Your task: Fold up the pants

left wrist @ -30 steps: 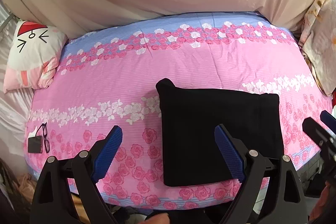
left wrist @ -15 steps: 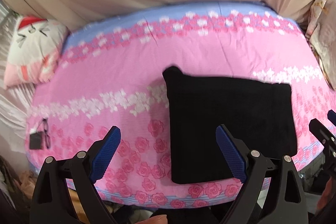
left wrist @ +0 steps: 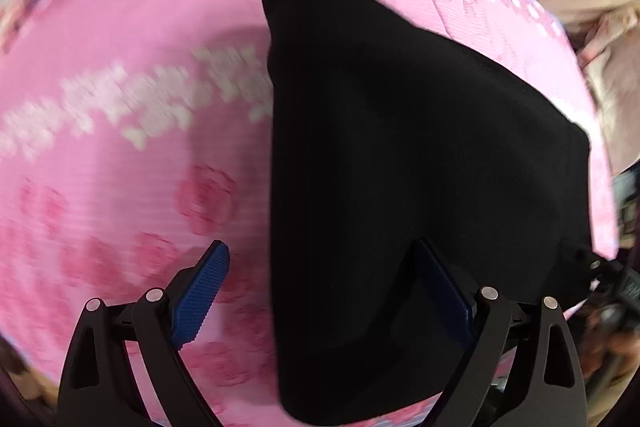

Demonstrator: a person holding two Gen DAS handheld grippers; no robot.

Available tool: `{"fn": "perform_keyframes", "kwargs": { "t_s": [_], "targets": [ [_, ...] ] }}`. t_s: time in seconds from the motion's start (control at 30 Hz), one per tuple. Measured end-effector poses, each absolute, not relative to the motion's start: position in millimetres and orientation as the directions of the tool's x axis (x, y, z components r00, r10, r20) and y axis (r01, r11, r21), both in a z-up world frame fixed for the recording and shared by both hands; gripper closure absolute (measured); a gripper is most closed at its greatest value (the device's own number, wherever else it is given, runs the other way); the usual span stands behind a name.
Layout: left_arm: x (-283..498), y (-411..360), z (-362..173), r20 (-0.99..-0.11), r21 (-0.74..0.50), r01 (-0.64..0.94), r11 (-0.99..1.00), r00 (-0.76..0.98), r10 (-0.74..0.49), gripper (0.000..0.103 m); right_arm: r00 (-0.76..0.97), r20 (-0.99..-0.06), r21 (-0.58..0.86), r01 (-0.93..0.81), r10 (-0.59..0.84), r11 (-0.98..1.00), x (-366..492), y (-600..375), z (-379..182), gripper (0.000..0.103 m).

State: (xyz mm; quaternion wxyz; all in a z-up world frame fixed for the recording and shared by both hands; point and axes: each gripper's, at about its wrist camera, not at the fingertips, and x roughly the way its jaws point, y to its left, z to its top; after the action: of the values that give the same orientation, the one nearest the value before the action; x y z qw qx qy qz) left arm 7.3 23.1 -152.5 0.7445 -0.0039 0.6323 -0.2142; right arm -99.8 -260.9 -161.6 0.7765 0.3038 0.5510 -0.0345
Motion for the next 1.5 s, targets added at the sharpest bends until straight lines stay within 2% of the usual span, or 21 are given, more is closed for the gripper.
{"fn": "perform_keyframes", "kwargs": {
  "t_s": [0.03,0.07,0.1,0.13,0.17,0.2,0.3,0.33,0.43,0.67,0.77,0.8,0.97,1.13,1.27,1.33,1.37,1.4,1.43,1.47,1.5],
  "targets": [
    [7.8,27.4,-157.2,-0.927,-0.318,0.291,0.902,0.103,-0.360,0.007,0.392,-0.877,0.432,0.386,0.279,0.815,-100.3,-259.6,-161.3,0.012],
    [7.2,28.6,-157.1,-0.917,-0.340,0.289,0.895,0.111,-0.384,0.007,0.395,-0.873,0.440,0.384,0.286,0.812,-100.4,-259.6,-161.1,0.020],
    [5.6,26.8,-157.0,-0.918,-0.332,0.300,0.894,0.117,-0.380,0.007,0.398,-0.870,0.446,0.385,0.291,0.808,-100.7,-260.8,-160.7,0.036],
    [3.6,23.0,-156.6,-0.922,-0.314,0.320,0.894,0.123,-0.368,0.011,0.398,-0.861,0.470,0.391,0.315,0.791,-102.3,-264.0,-160.4,0.043],
    [0.7,18.4,-153.6,-0.917,-0.317,0.347,0.882,0.125,-0.379,0.019,0.404,-0.845,0.506,0.397,0.349,0.765,-103.2,-267.8,-160.8,0.060],
    [-0.9,15.3,-151.4,-0.908,-0.341,0.361,0.868,0.111,-0.403,0.038,0.413,-0.823,0.550,0.405,0.390,0.731,-103.9,-269.5,-160.4,0.063],
    [-2.9,9.3,-142.4,-0.914,-0.336,0.371,0.866,0.092,-0.394,0.051,0.410,-0.816,0.566,0.418,0.408,0.711,-101.5,-268.6,-154.5,0.067],
    [-1.4,10.2,-140.9,-0.913,-0.345,0.364,0.865,0.082,-0.399,0.058,0.417,-0.803,0.586,0.428,0.424,0.688,-100.5,-269.4,-151.2,0.067],
    [6.4,23.2,-131.4,-0.884,-0.435,0.307,0.847,0.034,-0.466,0.067,0.439,-0.770,0.630,0.407,0.464,0.661,-97.9,-266.4,-129.4,0.068],
    [9.7,43.9,-64.7,-0.783,-0.615,0.231,0.754,-0.062,-0.619,0.069,0.425,-0.717,0.691,0.337,0.552,0.639,-85.5,-257.7,-51.4,0.069],
    [14.1,56.3,-24.9,-0.746,-0.654,0.241,0.717,-0.052,-0.664,0.069,0.429,-0.704,0.701,0.288,0.567,0.653,-72.7,-257.2,-13.8,0.069],
    [17.6,60.6,-9.4,-0.738,-0.658,0.254,0.709,-0.035,-0.674,0.069,0.463,-0.681,0.709,0.221,0.568,0.669,-61.6,-256.3,15.9,0.069],
    [44.6,81.6,62.3,-0.694,-0.633,0.361,0.685,0.130,-0.709,0.069,0.603,-0.586,0.699,0.040,0.541,0.714,-15.3,-260.6,80.5,0.069],
    [88.7,72.8,103.4,-0.644,-0.547,0.454,0.703,0.309,-0.700,0.069,0.677,-0.564,0.606,-0.048,0.472,0.794,64.0,-265.8,72.0,0.069],
    [146.5,44.3,60.8,-0.656,-0.439,0.486,0.756,0.402,-0.639,0.067,0.654,-0.629,0.560,0.006,0.420,0.828,132.3,-280.2,-18.3,0.068],
    [177.7,30.3,14.7,-0.694,-0.406,0.459,0.790,0.408,-0.593,0.065,0.587,-0.707,0.533,0.077,0.394,0.842,162.9,-285.3,-92.7,0.066],
    [193.2,19.3,-26.8,-0.727,-0.386,0.441,0.810,0.395,-0.561,0.065,0.523,-0.769,0.504,0.145,0.367,0.851,175.8,-289.0,-140.2,0.064],
    [206.3,13.9,-62.5,-0.763,-0.375,0.399,0.837,0.380,-0.523,0.065,0.497,-0.799,0.480,0.187,0.339,0.857,179.8,-292.4,-163.1,0.051],
    [215.8,9.1,-89.4,-0.786,-0.367,0.381,0.849,0.360,-0.502,0.065,0.561,-0.738,0.543,0.164,0.375,0.823,174.5,-299.9,-171.7,0.039],
    [220.7,5.1,-127.2,-0.833,-0.293,0.353,0.889,0.361,-0.418,0.061,0.586,-0.731,0.539,0.180,0.350,0.823,171.0,-305.3,-171.6,0.037],
    [218.6,6.3,-142.9,-0.829,-0.231,0.345,0.910,0.420,-0.370,0.046,0.575,-0.741,0.542,0.208,0.346,0.814,169.1,-310.5,-169.4,0.036]
  ]
}}
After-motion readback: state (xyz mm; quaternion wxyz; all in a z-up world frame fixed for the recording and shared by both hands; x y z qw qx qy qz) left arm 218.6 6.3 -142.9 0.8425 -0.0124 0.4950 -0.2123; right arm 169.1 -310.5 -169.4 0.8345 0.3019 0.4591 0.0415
